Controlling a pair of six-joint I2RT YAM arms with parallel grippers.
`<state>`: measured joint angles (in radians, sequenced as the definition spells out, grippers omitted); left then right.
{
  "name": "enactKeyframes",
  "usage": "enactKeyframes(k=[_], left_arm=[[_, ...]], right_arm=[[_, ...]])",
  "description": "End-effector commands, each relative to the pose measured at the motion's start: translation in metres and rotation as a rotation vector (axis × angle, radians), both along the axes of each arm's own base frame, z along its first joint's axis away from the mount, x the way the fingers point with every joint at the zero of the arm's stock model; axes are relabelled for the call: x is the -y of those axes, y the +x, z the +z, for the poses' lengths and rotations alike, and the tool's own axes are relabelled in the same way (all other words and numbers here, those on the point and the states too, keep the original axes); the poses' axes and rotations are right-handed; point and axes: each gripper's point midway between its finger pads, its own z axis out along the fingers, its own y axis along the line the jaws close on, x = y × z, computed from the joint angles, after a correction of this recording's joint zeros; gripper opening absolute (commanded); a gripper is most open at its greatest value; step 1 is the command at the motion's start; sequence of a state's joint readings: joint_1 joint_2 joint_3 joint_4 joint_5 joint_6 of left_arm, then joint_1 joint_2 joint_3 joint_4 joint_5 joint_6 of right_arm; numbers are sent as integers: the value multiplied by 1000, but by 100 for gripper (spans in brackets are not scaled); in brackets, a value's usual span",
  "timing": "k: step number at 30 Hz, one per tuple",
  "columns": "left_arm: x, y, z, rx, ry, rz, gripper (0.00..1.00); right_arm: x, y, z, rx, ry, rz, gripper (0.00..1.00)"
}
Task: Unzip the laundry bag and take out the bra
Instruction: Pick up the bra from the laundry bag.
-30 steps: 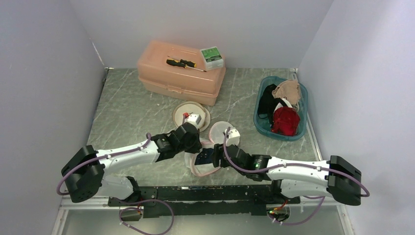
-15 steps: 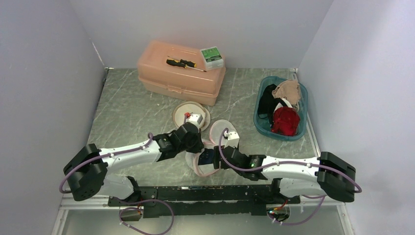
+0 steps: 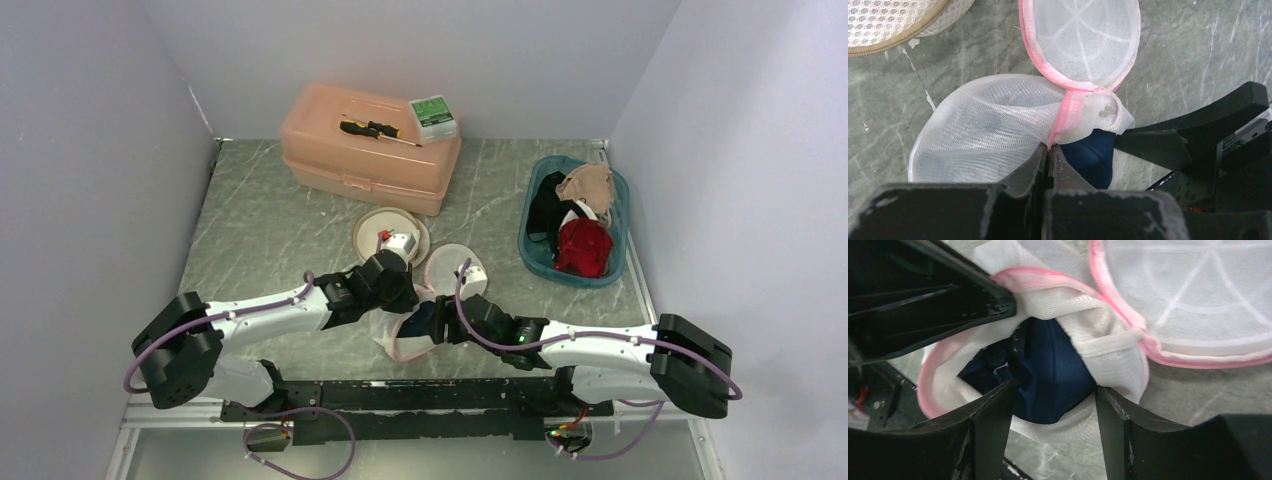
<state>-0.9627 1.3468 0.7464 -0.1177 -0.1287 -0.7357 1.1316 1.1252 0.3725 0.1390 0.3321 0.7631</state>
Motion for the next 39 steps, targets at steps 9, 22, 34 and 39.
enactKeyframes(k=[9,22,34,39], left_arm=[[-4,-1,0,-13,-21,32,3],[-9,-2,0,-14,-29,56,3],[-5,-5,0,-23,-59,46,3],[-2,-7,-4,-35,-70,38,3]], right_arm=[[-37,-12,54,49,250,142,54],[-17,-2,11,-88,73,10,62],[-33,7,-1,-108,57,-7,59],[-51,10,3,-104,86,26,56]])
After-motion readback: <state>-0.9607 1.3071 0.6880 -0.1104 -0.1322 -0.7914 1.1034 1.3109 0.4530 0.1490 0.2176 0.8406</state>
